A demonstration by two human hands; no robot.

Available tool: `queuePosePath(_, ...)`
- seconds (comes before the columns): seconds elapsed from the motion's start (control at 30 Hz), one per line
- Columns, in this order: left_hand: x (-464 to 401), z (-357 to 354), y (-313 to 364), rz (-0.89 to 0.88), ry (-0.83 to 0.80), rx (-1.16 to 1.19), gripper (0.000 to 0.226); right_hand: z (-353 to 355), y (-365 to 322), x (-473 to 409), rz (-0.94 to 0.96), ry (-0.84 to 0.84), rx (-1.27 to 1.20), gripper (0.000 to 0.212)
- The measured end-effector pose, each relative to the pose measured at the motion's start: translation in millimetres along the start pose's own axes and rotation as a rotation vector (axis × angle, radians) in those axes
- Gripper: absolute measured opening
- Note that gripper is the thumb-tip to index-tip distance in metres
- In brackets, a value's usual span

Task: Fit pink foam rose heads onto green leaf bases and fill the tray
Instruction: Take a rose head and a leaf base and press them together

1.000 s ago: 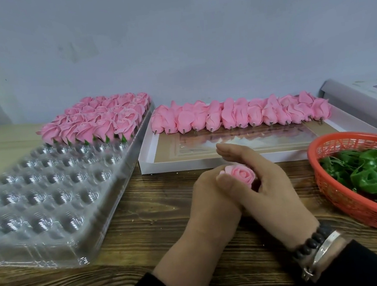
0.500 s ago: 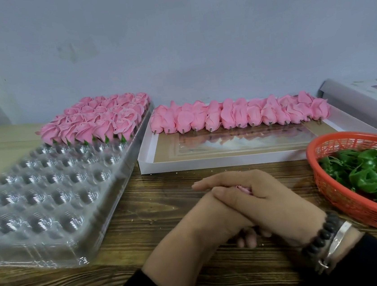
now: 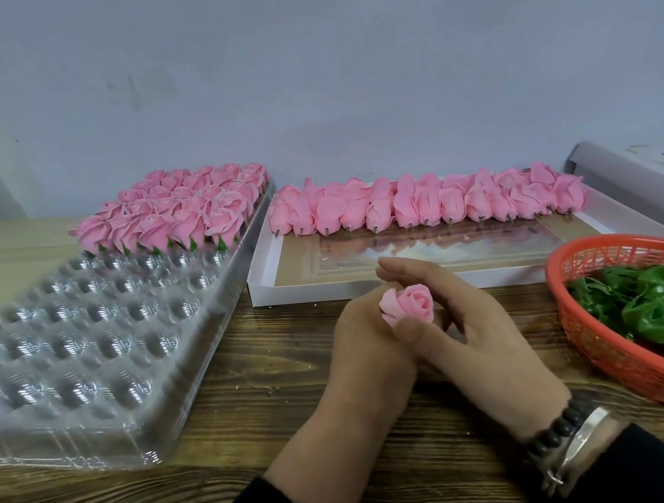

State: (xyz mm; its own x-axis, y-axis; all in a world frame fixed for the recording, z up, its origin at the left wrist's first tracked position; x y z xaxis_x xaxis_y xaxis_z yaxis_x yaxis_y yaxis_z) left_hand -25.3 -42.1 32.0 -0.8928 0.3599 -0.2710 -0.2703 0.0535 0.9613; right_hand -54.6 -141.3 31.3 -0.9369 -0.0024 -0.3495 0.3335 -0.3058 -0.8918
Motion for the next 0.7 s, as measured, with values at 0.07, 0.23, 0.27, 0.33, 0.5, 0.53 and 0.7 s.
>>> queuePosePath(0.07, 1, -4, -2, 0.037, 0.015, 0.007, 0.027, -2, 1, 1, -0.002, 0.077, -0.041, 0.065)
queuePosePath(0.23, 3, -13, -3, 0.098, -0.054, 0.113, 0.026, -6, 0, 1, 0.001, 0.173, 0.050, 0.045)
queuePosePath(0.27, 3, -13, -2, 0.097, -0.069, 0.102, 0.028, -7, 0, 1, -0.003, 0.174, 0.076, 0.041)
queuePosePath(0.33, 3, -14, -3, 0.065, -0.101, 0.013, 0.020, -7, 2, -1, -0.018, 0.155, 0.094, 0.028)
queuePosePath(0.5, 4, -4, -3, 0.118, -0.275, -0.107, 0.017, 4, 0, -5, -0.084, -0.151, 0.181, 0.017)
queuePosePath(0.53, 6, -2, -4, 0.181, -0.304, -0.103, 0.021, 4, -2, -4, -0.118, -0.214, 0.141, 0.019)
queuePosePath(0.7, 11, 3, -1, 0.267, -0.428, -0.168, 0.034, 4, -6, 0, -0.162, -0.380, 0.027, 0.023)
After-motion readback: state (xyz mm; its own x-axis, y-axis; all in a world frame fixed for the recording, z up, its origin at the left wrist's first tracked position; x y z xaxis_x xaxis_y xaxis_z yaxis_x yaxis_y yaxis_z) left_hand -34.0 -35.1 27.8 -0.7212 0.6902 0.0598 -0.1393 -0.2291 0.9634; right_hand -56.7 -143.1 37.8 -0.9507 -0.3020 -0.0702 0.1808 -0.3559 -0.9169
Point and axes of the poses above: each hand's wrist, its own x-axis away from the middle knuckle, its own z-axis out of the back of the hand, y = z × x, the point moved 1 cm from there along -x, towards the middle knuckle, and after that the axes turned 1 degree about -z, right-handed, at the moved point
